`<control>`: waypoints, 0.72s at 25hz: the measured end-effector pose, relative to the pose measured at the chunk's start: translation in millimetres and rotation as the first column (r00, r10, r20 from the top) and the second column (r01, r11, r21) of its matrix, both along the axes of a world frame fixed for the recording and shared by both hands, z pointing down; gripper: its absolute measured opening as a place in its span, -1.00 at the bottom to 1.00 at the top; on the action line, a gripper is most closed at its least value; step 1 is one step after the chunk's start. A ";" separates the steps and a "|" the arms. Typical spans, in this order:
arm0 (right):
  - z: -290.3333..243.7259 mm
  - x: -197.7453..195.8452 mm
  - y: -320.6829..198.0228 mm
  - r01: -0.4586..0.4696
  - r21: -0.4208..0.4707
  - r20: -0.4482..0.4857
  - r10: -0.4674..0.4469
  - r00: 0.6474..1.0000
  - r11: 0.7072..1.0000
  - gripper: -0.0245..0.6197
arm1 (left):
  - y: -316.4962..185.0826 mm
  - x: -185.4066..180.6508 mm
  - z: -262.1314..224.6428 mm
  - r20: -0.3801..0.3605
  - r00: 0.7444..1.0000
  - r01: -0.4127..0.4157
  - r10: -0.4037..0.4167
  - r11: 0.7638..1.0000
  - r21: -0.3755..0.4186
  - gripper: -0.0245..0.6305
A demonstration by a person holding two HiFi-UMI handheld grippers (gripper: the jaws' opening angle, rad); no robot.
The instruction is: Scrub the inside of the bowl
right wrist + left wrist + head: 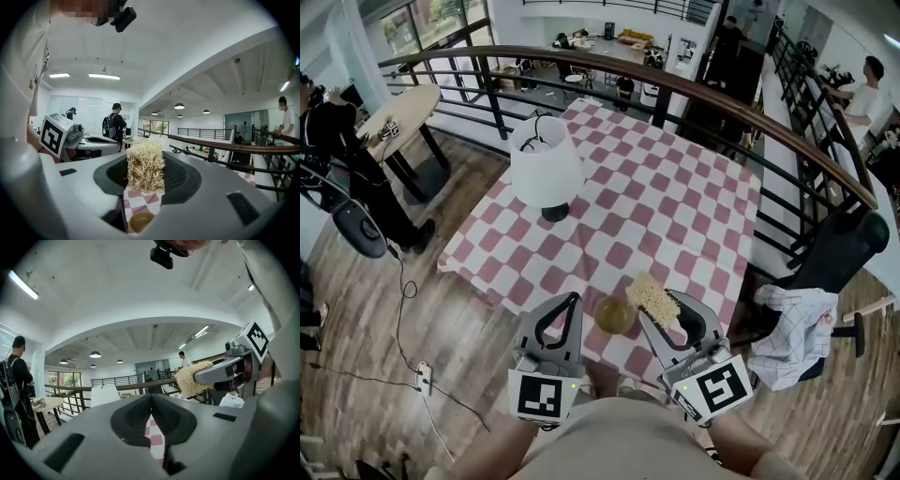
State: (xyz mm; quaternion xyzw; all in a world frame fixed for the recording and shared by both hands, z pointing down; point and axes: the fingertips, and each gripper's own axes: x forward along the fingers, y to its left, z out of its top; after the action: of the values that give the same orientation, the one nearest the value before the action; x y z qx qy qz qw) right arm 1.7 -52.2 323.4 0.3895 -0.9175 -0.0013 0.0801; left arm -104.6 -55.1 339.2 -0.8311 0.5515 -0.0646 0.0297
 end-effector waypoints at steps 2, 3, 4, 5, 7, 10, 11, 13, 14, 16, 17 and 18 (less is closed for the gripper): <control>8.0 2.5 1.8 0.000 -0.031 0.013 0.000 1.000 1.000 -0.43 | 1.7 -0.8 7.9 -0.007 1.000 0.011 -0.011 1.000 -0.008 -0.88; 10.9 3.9 2.2 -0.001 -0.042 0.018 0.002 1.000 0.999 -0.43 | 1.9 0.0 11.3 -0.007 1.000 0.011 -0.012 1.000 -0.014 -0.88; 13.0 5.4 2.4 -0.005 -0.048 0.020 0.006 1.000 0.999 -0.43 | 1.9 1.3 13.9 -0.007 1.000 0.009 -0.009 1.000 -0.018 -0.88; 14.5 7.0 2.8 -0.009 -0.052 0.020 0.010 1.000 0.999 -0.43 | 2.1 2.8 15.9 -0.009 1.000 0.006 -0.006 1.000 -0.023 -0.88; 16.3 9.5 4.6 -0.016 -0.058 0.020 0.018 1.000 0.998 -0.43 | 3.1 5.6 18.8 -0.012 1.000 -0.001 0.001 1.000 -0.031 -0.88; 16.2 10.9 7.1 -0.022 -0.064 0.023 0.024 0.999 0.998 -0.43 | 3.8 9.0 21.0 -0.014 1.000 -0.018 0.017 0.999 -0.046 -0.88; 15.9 11.5 7.0 -0.026 -0.065 0.024 0.027 0.999 0.998 -0.43 | 3.2 10.2 21.2 -0.013 1.000 -0.025 0.024 0.999 -0.048 -0.88; 16.5 13.3 6.6 -0.035 -0.070 0.027 0.037 0.999 0.997 -0.43 | 2.0 12.9 21.2 -0.008 0.999 -0.038 0.037 0.998 -0.049 -0.88; 17.8 14.2 6.7 -0.039 -0.074 0.026 0.041 0.999 0.997 -0.43 | 1.9 13.8 21.6 -0.007 0.999 -0.041 0.041 0.998 -0.051 -0.88; 22.5 15.6 6.8 -0.045 -0.080 0.016 0.047 0.999 0.996 -0.43 | 2.0 14.4 24.2 -0.009 0.999 -0.042 0.042 0.997 -0.061 -0.88; 25.9 16.4 6.6 -0.048 -0.084 0.009 0.049 0.999 0.995 -0.43 | 1.9 14.4 26.5 -0.013 0.999 -0.040 0.039 0.997 -0.068 -0.88; 29.2 17.4 6.1 -0.050 -0.092 0.003 0.050 0.999 0.995 -0.43 | 1.4 14.4 29.2 -0.015 0.999 -0.039 0.038 0.996 -0.076 -0.88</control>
State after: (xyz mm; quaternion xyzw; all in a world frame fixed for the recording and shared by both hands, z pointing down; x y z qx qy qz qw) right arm 19.1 -46.1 352.6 0.4083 -0.9068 0.0439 0.0955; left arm -90.1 -53.6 368.4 -0.8425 0.5328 -0.0793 -0.0046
